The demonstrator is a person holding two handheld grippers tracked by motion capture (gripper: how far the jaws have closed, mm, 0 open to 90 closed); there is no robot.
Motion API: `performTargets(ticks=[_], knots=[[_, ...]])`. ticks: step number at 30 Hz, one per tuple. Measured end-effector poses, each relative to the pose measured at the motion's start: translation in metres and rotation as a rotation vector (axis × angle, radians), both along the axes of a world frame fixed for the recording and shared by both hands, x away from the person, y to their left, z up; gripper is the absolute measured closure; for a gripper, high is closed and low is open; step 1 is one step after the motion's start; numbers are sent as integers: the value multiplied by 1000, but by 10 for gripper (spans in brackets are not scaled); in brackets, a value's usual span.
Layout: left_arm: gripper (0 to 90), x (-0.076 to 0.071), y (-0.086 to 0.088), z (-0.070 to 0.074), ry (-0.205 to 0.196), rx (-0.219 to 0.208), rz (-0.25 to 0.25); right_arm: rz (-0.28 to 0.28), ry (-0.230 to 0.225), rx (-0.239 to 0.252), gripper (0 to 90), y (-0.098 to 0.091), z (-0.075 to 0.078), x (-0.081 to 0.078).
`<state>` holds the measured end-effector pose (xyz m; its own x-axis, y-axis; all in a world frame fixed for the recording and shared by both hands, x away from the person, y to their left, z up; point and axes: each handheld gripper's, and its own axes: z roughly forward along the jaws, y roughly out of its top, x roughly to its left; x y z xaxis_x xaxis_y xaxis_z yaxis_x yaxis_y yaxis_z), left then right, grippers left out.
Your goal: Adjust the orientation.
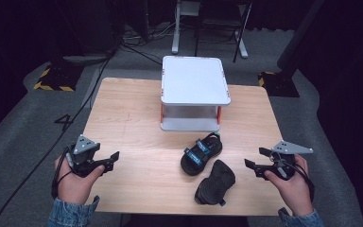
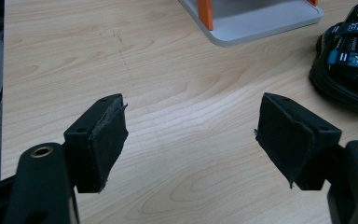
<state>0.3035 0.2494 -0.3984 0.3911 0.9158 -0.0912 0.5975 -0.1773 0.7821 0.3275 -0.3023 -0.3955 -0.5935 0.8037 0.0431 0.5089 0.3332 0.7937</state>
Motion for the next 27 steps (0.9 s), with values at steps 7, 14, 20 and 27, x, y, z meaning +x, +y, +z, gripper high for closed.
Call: performTargets(ticks=[7, 14, 20, 27], knots=[[245, 3, -5, -2, 8, 4, -21, 57, 21, -5, 216, 10, 2, -8], [245, 7, -8, -1, 7, 2, -33, 166, 40, -11, 191, 36, 1, -21], [245, 13, -13, -4, 21, -2, -49, 324, 74, -11, 177, 77, -5, -43], [245, 16, -15, -5, 22, -5, -60, 434, 85, -25, 177, 107, -12, -63]])
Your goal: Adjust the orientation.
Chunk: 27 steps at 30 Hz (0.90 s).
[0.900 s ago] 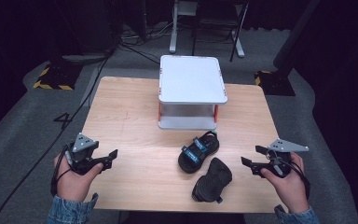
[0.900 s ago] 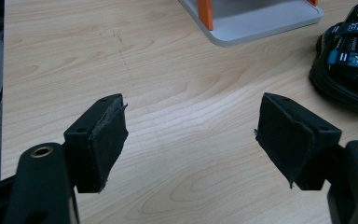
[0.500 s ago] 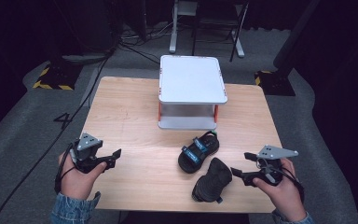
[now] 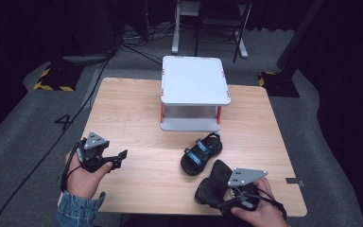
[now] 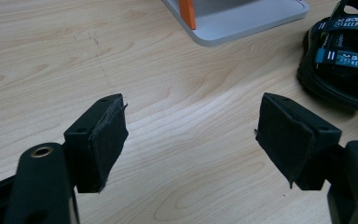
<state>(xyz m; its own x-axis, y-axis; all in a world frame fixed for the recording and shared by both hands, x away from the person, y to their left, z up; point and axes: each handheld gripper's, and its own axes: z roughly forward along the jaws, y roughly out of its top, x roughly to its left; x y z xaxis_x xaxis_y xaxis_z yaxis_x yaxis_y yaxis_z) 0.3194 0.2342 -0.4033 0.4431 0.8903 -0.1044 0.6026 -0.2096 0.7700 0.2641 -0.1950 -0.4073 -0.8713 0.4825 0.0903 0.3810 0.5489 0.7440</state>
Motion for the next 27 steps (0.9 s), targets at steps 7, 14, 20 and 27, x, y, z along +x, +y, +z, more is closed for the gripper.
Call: performTargets(ticks=[7, 14, 20, 27], knots=[[245, 0, 0, -1, 4, 2, 1, 16, -48, -68, 172, 14, -12, -8], [245, 0, 3, -2, 10, -1, 5, -29, -157, -177, 186, 20, -24, -8], [245, 0, 3, -2, 7, 2, 5, -91, -145, -144, 173, 4, -26, 7], [245, 0, 3, -3, 10, -1, 3, -219, -171, -118, 262, -28, -29, 29]])
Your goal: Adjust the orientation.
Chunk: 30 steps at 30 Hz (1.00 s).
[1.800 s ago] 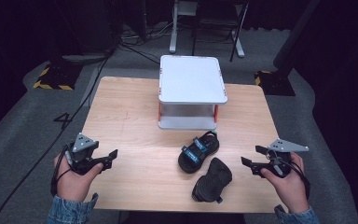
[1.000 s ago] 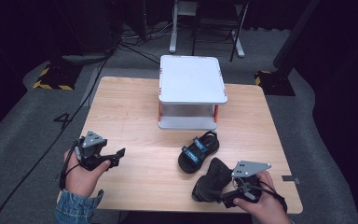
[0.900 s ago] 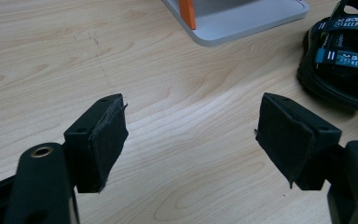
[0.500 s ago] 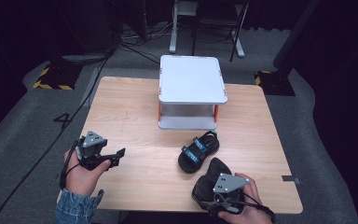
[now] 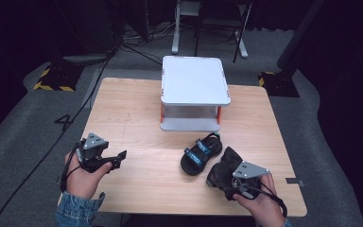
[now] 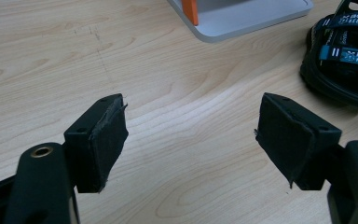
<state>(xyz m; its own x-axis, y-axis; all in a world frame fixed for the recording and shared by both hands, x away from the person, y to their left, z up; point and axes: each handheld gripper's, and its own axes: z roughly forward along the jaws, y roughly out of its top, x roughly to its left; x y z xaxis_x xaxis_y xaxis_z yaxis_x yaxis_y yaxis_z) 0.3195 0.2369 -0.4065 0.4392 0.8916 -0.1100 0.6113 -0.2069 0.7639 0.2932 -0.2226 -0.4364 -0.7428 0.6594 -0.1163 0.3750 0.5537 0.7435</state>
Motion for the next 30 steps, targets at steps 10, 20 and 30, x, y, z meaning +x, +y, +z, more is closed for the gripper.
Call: performTargets(ticks=[10, 20, 30], knots=[[245, 1, -1, -1, 1, -1, -4, -44, 66, -87, 260, -7, -1, -3], [245, 3, -1, -1, 0, -5, -6, -53, 176, -108, 240, -23, -8, -15], [244, 5, -6, -1, 2, -5, -20, -52, 210, -80, 215, -35, -4, -21]])
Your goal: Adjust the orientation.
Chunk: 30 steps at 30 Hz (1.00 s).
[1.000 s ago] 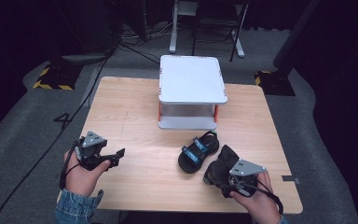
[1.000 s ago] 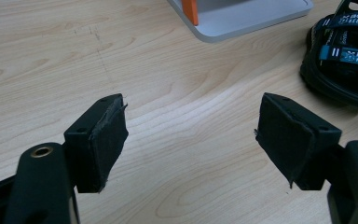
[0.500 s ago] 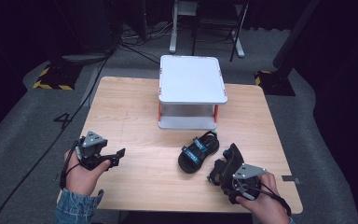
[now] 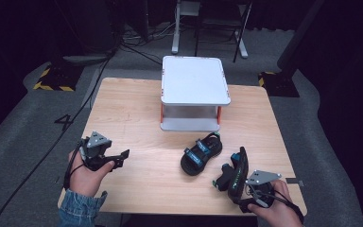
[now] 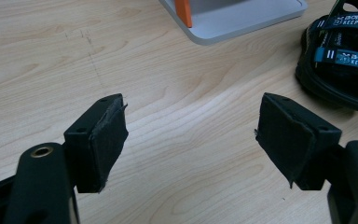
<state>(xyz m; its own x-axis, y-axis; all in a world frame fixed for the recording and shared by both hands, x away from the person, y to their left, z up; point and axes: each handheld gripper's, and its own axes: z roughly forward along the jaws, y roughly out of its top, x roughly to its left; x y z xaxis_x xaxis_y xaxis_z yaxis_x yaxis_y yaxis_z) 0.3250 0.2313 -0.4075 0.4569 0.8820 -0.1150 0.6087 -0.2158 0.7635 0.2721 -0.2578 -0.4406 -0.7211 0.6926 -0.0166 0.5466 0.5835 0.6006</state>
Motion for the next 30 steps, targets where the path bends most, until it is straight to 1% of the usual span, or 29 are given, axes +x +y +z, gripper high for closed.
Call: performTargets(ticks=[2, 5, 11, 12, 13, 15, 16, 20, 21, 22, 23, 24, 26, 28, 29, 30], knots=[[244, 0, 0, -1, 0, -2, 7, -4, -23, 11, 234, 1, 6, -1], [245, 0, 1, -1, 0, 6, 4, -8, -54, 38, 244, 2, 16, 1], [244, -5, 5, 0, -1, 1, 16, -26, -64, 52, 261, 5, 17, 6], [244, -6, 7, 0, -2, -1, 28, -39, -83, 70, 278, 7, 20, 11], [245, -6, 7, 0, -2, -1, 28, -39, -83, 70, 278, 7, 20, 11], [244, -7, 8, 0, -3, 4, 26, -53, -100, 100, 305, 11, 23, 19], [244, -8, 7, 0, -2, 4, 28, -61, -100, 110, 353, 17, 20, 32], [244, -9, 9, -2, 3, 1, 34, -100, -71, 67, 403, 26, 9, 54], [244, -9, 11, -2, 3, 9, 34, -109, -58, 53, 408, 27, 6, 58], [244, -9, 11, -2, 4, 5, 38, -114, -41, 40, 423, 28, 3, 62], [244, -9, 11, -2, 4, 5, 38, -114, -41, 40, 423, 28, 3, 62], [245, -8, 12, -3, 4, 9, 37, -116, -12, 27, 416, 31, -3, 67], [244, -9, 12, -4, 10, 5, 41, -116, -9, 29, 415, 33, -5, 68], [245, -9, 12, -4, 10, 9, 36, -116, -12, 10, 422, 36, -5, 70], [245, -9, 12, -4, 13, 9, 35, -114, 1, -5, 481, 38, -6, 71], [245, -9, 12, -4, 13, 9, 35, -114, 1, -5, 481, 38, -6, 71]])
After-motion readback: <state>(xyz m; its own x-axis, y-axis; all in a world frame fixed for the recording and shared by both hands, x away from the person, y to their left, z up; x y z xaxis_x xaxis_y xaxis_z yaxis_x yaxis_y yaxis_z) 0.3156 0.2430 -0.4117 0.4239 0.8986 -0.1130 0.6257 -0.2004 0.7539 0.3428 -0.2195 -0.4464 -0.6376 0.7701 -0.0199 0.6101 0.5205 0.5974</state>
